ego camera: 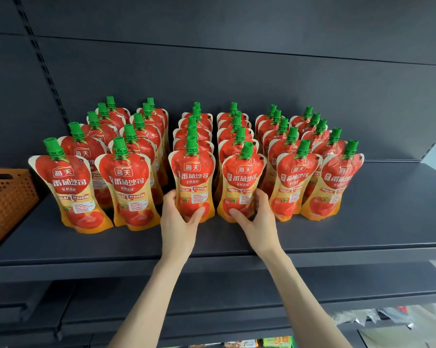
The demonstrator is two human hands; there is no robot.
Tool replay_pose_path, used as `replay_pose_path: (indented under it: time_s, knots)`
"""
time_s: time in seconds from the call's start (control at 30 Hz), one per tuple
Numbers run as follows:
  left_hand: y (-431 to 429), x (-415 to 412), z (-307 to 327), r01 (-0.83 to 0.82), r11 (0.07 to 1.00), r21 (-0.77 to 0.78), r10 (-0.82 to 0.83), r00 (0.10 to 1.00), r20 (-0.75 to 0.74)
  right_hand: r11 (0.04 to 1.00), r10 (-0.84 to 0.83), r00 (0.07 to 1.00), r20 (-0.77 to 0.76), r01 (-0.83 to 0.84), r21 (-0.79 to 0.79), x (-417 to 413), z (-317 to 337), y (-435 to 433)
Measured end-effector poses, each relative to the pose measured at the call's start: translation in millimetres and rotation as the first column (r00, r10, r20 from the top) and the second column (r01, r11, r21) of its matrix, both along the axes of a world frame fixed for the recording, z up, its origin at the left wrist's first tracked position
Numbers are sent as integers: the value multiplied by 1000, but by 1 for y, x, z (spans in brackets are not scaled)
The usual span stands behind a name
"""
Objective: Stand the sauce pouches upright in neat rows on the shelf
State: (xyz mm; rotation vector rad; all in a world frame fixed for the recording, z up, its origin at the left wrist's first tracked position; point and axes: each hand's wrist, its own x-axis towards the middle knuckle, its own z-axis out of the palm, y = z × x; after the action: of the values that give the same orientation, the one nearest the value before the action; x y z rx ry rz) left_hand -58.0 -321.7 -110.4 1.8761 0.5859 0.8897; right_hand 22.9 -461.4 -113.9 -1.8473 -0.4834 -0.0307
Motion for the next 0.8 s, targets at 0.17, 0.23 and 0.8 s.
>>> replay_pose_path:
  time_s: [0.17, 0.23, 0.8]
  knots:
    - [-1, 0, 0, 2, 1000, 6, -2, 1000, 2, 1000, 0, 1000, -2, 0, 4, 0, 0, 0]
    - [-1, 0, -2, -2, 1000, 5, 2, 1000, 3, 1000, 0, 1000, 0, 0, 1, 0, 0, 0]
    - [-14, -14, -8, -93, 989, 118, 84, 993, 83, 995, -95, 993, 63, 95, 2, -13, -2, -13]
